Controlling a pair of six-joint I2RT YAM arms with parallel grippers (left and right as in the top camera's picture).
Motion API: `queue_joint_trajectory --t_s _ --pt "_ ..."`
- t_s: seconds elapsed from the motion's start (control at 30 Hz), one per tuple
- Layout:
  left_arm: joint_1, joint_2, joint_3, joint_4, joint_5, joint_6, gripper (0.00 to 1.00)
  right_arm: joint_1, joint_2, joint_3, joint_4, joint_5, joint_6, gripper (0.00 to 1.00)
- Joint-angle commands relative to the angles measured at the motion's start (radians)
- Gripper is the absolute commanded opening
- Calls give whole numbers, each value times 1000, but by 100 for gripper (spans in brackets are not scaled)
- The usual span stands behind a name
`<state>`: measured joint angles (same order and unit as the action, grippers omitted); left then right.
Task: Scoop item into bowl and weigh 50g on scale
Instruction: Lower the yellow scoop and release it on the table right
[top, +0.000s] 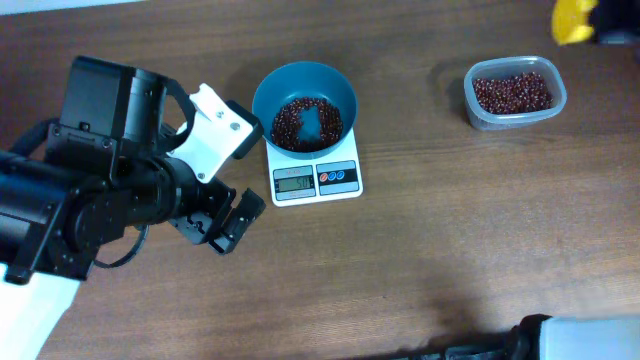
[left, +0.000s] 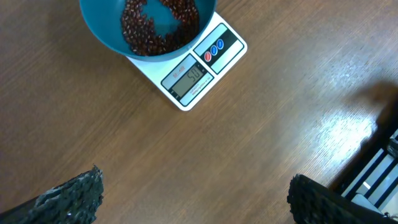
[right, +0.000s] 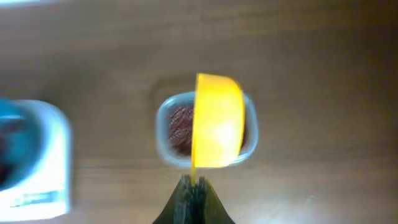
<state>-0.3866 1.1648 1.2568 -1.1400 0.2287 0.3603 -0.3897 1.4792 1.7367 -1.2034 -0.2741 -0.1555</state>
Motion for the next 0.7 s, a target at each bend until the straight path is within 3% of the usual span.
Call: queue_joint_trajectory --t_s 0.0,0.1,0.27,0.4,0.67 --pt "-3 -13 18 1 11 15 99 -121 -43 12 -170 -357 56 4" --pt "-3 -13 18 1 11 15 99 -149 -47 -5 -317 -443 -15 4" --pt "-3 -13 18 1 11 15 99 -119 -54 -87 -335 -509 -50 4" --pt "-3 -13 18 1 11 15 99 -74 -53 -252 -328 -473 -50 4" --pt "-3 -13 18 1 11 15 99 -69 -53 -604 -15 -471 34 4"
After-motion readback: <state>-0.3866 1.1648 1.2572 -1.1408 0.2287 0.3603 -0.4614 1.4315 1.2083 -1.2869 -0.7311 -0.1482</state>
